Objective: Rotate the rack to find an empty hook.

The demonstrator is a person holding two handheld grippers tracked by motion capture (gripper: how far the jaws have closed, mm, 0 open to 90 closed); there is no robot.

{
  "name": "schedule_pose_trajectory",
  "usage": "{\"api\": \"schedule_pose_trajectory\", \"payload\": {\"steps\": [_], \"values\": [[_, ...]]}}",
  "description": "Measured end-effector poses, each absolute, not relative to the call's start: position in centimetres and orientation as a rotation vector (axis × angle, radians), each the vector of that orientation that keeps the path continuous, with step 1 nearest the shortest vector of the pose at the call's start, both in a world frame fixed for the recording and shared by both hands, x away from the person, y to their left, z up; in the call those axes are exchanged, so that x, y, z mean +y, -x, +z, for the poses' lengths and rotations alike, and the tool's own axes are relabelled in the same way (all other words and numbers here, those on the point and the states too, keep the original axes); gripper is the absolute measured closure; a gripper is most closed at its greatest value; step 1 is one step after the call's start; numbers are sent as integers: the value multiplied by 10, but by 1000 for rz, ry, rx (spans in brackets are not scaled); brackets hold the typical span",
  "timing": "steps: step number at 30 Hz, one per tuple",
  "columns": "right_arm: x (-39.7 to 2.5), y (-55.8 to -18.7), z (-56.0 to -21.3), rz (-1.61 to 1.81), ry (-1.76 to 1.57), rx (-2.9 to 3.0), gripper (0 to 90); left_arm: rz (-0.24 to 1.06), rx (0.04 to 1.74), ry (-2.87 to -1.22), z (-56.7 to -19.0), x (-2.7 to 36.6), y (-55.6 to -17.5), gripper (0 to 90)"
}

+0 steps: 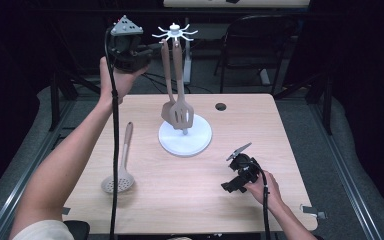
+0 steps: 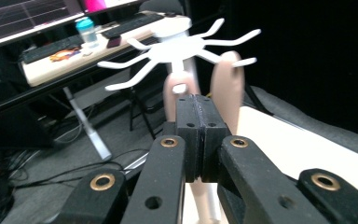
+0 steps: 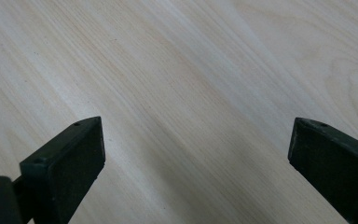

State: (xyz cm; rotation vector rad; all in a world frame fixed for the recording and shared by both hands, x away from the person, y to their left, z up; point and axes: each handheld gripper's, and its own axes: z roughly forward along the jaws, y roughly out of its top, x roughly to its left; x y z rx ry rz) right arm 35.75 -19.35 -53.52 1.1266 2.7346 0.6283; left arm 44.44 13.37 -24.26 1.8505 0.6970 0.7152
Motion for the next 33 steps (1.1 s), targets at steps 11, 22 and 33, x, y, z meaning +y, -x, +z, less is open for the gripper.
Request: {"api": "schedule_pose_trajectory", "payload": {"steps": [11, 22, 33], "values": [[-194, -357, -535, 622, -1123, 2740, 34, 737, 717, -1838, -239, 128, -452, 900], [-192, -357, -537, 647, -1140, 2739, 35, 747, 757, -1830, -239, 135, -461, 900], [-192, -357, -537, 633, -1132, 2743, 35, 741, 786, -1815, -239, 139, -468, 900]]}}
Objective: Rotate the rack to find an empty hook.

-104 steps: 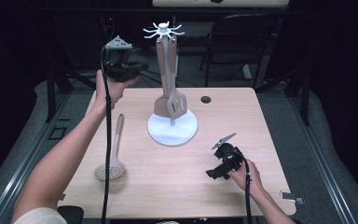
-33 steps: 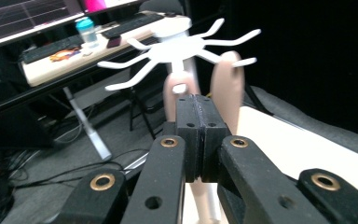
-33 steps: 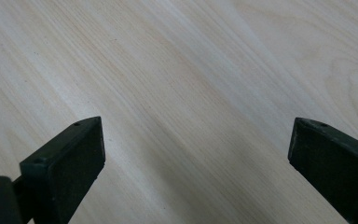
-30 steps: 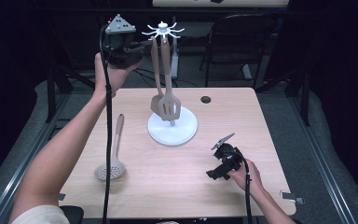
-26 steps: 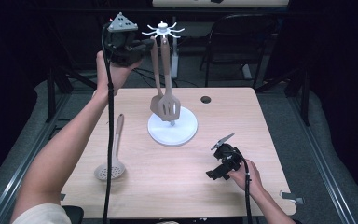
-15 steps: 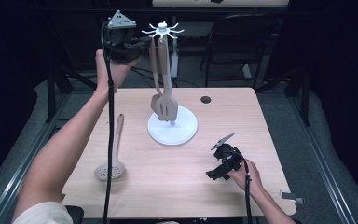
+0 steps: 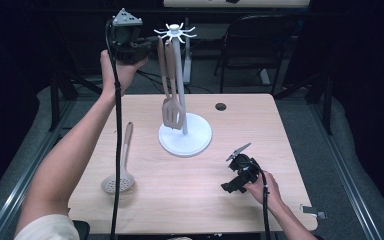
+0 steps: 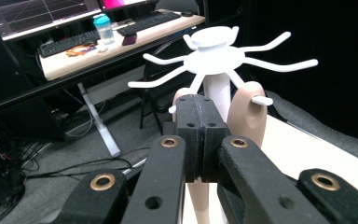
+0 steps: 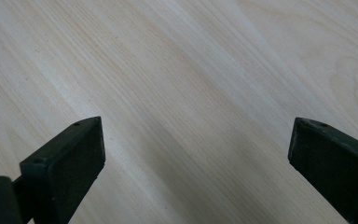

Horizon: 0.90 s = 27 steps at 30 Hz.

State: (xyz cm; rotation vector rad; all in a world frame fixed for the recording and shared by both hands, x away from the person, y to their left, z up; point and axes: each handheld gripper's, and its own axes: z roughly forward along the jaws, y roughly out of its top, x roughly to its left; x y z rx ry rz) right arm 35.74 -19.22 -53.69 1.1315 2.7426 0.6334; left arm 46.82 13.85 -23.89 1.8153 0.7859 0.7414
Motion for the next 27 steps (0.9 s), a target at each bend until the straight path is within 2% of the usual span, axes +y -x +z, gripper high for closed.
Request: {"api": "schedule_pose_trajectory", "payload": {"steps": [27], "values": [[-192, -358, -536, 602, -1116, 2756, 35, 717, 678, -1857, -244, 126, -441, 900]]}}
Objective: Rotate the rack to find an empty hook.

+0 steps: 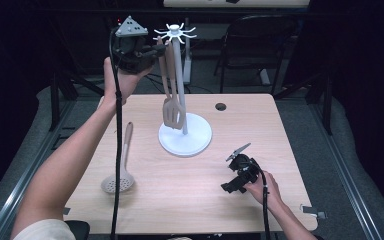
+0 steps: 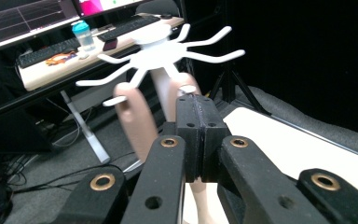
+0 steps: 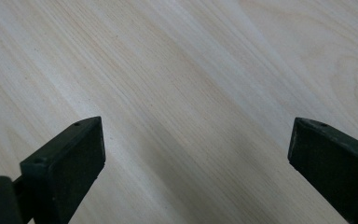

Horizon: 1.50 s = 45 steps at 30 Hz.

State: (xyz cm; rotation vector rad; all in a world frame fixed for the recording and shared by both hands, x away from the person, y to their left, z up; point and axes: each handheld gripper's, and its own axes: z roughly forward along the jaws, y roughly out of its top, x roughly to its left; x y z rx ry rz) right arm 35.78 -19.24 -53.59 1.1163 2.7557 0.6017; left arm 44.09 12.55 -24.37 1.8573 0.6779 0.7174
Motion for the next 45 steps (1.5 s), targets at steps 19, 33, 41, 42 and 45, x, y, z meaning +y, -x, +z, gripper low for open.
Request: {"api": "schedule_pose_trajectory", "payload": {"steps": [19, 33, 41, 42, 45], "values": [[-192, -357, -537, 610, -1122, 2747, 36, 756, 713, -1826, -242, 128, -449, 900], [-192, -357, -537, 615, -1125, 2758, 35, 766, 779, -1807, -243, 136, -462, 900], [-192, -357, -537, 629, -1133, 2757, 35, 771, 796, -1802, -242, 137, -467, 900], [-192, -358, -537, 631, -1135, 2757, 35, 772, 797, -1803, -241, 138, -467, 900], [-192, -358, -537, 611, -1123, 2762, 35, 775, 799, -1799, -241, 138, -468, 900]]}}
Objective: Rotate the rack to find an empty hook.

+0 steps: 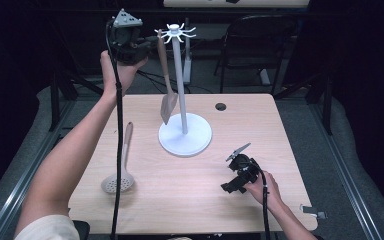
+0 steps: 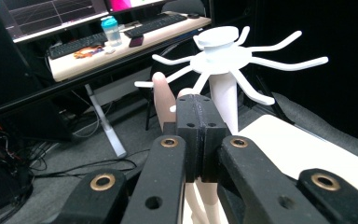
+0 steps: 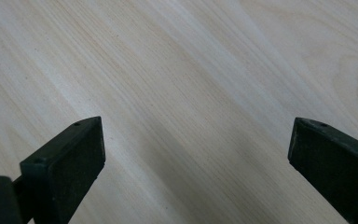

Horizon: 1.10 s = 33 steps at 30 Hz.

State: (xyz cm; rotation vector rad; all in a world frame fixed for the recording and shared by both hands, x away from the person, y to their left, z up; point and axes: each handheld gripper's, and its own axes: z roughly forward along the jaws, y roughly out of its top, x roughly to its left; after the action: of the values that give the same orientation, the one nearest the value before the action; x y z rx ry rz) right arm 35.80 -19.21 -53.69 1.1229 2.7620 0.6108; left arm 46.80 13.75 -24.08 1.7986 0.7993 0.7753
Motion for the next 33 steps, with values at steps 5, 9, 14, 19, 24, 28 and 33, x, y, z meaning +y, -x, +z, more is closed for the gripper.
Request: {"api": "schedule_pose_trajectory", "payload": {"steps": [5, 9, 14, 19, 24, 28, 33], "values": [[-192, -358, -537, 618, -1123, 2762, 35, 767, 801, -1796, -241, 140, -469, 900], [-192, -358, -536, 612, -1119, 2765, 35, 757, 800, -1783, -243, 146, -466, 874], [-192, -358, -537, 620, -1130, 2758, 35, 731, 812, -1787, -255, 158, -464, 797], [-191, -357, -537, 628, -1128, 2758, 35, 700, 846, -1819, -272, 169, -464, 697], [-191, -357, -538, 621, -1127, 2761, 34, 674, 885, -1860, -292, 178, -465, 550], [-190, -357, -539, 633, -1141, 2757, 33, 645, 936, -1889, -314, 186, -466, 428], [-190, -357, -539, 628, -1127, 2766, 34, 612, 1002, -1905, -340, 196, -467, 326]]}}
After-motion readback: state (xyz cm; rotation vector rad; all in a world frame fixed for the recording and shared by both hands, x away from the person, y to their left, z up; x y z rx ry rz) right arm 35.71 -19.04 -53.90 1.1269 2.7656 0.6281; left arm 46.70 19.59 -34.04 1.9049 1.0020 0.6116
